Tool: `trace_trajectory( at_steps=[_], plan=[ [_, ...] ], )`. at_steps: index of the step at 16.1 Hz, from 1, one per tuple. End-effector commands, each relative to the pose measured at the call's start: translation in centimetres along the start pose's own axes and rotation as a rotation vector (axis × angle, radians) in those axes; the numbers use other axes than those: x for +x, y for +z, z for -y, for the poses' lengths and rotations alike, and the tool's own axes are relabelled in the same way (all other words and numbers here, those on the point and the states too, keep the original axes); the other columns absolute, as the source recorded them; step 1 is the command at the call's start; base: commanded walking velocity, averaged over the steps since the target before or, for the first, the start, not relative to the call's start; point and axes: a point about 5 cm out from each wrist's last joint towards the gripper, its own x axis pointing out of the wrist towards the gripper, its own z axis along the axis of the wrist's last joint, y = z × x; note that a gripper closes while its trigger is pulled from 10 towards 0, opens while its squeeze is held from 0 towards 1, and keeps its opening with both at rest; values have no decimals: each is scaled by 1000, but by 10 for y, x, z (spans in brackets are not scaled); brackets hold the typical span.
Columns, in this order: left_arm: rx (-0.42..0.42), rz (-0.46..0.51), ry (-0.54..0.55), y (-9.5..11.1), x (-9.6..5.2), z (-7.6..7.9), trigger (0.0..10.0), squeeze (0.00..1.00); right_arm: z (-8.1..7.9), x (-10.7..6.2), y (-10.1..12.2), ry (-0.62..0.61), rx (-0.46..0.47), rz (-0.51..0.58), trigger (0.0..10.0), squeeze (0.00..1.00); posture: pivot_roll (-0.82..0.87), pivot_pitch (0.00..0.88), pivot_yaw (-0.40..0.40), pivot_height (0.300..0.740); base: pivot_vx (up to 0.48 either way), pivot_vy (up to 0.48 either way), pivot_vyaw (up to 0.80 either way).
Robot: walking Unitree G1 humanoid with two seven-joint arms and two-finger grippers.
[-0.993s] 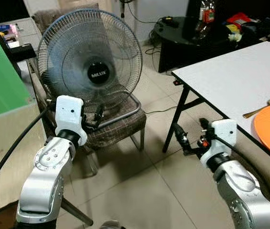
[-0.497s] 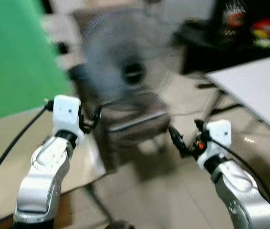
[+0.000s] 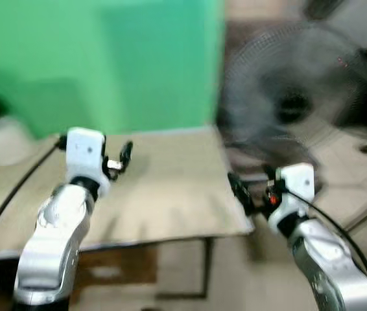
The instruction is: Setting the table
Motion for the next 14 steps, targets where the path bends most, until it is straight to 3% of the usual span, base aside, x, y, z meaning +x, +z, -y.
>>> trace_trajectory(
  at_steps=[1, 5, 14],
  plan=[
    [-7, 7, -29, 2, 1, 6, 10000, 0, 6, -3, 0, -37, 12, -1, 10000, 0, 101, 0, 55, 740, 0, 398, 0],
    [2, 7, -31, 2, 2, 6, 10000, 0, 7, -1, -1, -52, 40, -9, 10000, 0, 104, 0, 51, 740, 0, 299, 0],
    [5, -7, -28, 1, 7, 7, 10000, 0, 12, 1, 3, -70, 55, -7, 10000, 0, 99, 0, 46, 740, 0, -455, 0]
  ],
)
